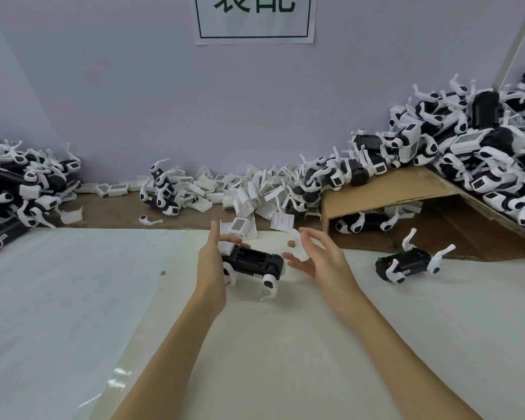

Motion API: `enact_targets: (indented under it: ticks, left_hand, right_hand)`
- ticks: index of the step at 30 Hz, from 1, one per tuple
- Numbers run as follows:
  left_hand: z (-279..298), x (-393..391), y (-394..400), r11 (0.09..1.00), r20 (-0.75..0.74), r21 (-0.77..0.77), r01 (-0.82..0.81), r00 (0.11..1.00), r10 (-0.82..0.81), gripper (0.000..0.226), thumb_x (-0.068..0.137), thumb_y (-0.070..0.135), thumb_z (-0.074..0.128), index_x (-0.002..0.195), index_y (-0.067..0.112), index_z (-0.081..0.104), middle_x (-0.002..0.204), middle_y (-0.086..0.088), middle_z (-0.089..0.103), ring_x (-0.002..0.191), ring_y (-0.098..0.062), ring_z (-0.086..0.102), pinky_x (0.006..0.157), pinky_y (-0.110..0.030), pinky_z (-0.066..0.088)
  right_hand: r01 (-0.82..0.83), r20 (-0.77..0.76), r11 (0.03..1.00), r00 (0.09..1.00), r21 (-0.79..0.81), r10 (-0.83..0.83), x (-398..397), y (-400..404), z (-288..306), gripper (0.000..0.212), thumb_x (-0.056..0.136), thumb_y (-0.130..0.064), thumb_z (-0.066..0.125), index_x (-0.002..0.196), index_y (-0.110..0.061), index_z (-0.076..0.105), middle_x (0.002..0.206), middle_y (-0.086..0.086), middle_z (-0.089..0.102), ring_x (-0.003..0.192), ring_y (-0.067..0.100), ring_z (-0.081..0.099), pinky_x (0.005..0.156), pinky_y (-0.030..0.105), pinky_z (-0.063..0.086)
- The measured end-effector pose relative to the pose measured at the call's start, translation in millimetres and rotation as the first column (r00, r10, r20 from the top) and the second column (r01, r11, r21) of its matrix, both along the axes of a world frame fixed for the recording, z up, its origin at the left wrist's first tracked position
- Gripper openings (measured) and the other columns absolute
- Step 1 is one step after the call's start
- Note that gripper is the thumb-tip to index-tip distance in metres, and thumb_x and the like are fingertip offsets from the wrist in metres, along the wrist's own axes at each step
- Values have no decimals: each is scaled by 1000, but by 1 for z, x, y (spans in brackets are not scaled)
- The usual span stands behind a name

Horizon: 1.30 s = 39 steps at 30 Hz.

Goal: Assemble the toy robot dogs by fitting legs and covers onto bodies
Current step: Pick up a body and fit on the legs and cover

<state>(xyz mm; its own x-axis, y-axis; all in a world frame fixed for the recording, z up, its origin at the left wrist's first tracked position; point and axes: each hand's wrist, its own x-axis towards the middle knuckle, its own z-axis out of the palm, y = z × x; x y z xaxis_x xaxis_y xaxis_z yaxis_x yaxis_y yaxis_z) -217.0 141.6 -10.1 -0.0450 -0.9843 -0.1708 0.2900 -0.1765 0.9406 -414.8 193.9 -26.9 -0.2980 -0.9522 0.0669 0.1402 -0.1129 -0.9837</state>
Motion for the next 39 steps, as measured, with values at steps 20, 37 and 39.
enact_targets:
  ticks: [20,37,39]
  left_hand:
    - [0,-17,14,881,334,-447,152,943,7,57,111,56,37,78,21,70,65,8,62,57,-5,53,51,-15,38]
    - [2,-17,14,913,296,-400,81,954,46,59,115,45,37,77,15,71,69,1,66,69,-13,61,66,-28,46]
    - [1,-18,13,912,306,-403,79,950,53,59,116,45,36,77,17,71,69,2,67,68,-10,61,63,-25,46]
  right_hand:
    - [-292,-540,929,831,-227,130,10,28,16,45,98,-1,66,137,-23,65,132,-16,69,128,8,62,108,21,47]
    - [-243,-698,910,713,-337,-68,19,28,5,35,100,-10,68,134,-21,69,132,-17,68,129,6,60,106,19,47]
    - [-245,-691,906,720,-346,-69,18,28,5,36,99,-10,68,133,-21,70,132,-17,68,130,7,60,107,21,47]
